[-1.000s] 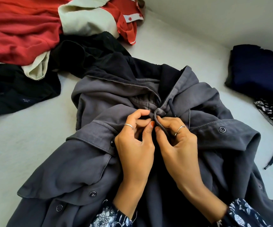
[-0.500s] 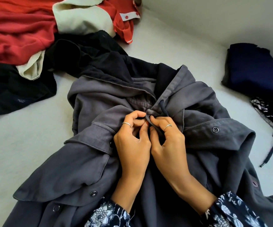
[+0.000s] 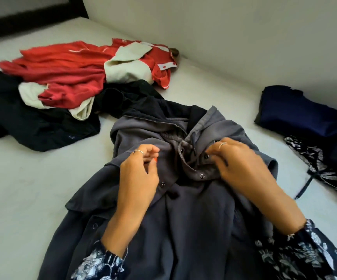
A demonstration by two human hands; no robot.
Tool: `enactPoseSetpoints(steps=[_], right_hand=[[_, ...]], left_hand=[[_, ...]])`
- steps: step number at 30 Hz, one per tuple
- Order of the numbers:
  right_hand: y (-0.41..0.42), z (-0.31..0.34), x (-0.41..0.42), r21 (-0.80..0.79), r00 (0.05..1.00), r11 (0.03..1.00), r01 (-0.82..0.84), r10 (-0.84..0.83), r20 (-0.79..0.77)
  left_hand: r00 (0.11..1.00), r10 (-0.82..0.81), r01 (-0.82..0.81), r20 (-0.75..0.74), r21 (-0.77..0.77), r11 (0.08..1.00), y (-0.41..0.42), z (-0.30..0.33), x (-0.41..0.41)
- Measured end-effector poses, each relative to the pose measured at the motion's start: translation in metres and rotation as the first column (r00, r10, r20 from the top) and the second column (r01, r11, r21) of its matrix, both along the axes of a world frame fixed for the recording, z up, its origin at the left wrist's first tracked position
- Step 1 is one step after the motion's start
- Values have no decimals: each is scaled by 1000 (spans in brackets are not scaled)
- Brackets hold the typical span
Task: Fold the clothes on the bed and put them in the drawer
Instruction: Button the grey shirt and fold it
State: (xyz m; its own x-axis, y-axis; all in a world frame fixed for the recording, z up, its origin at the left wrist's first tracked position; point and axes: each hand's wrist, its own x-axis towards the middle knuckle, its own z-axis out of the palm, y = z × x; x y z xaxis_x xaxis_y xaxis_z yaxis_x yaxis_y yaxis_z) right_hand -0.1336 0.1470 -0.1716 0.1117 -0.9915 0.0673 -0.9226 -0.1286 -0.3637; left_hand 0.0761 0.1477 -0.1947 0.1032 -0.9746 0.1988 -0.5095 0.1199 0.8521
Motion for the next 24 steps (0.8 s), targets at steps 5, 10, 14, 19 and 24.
enactPoseSetpoints(steps=[5, 10, 14, 19, 24], right_hand=[[1, 5, -21, 22, 996, 998, -65, 66, -62], [10, -16, -9, 25, 955, 977, -211, 211, -208], [16, -37, 6, -69, 938, 980, -186, 156, -309], [16, -46, 17, -60, 944, 991, -116, 92, -316], [19, -33, 14, -152, 984, 984, -94, 68, -167]], left_hand=[[936, -38, 22, 350, 48, 999, 6, -8, 17], [721, -50, 37, 691, 33, 999, 16, -29, 6], [623, 40, 9, 781, -59, 998, 25, -45, 1], [579, 120, 25, 807, -165, 986, 33, -56, -2], [479, 166, 37, 862, -208, 977, 36, -62, -4]])
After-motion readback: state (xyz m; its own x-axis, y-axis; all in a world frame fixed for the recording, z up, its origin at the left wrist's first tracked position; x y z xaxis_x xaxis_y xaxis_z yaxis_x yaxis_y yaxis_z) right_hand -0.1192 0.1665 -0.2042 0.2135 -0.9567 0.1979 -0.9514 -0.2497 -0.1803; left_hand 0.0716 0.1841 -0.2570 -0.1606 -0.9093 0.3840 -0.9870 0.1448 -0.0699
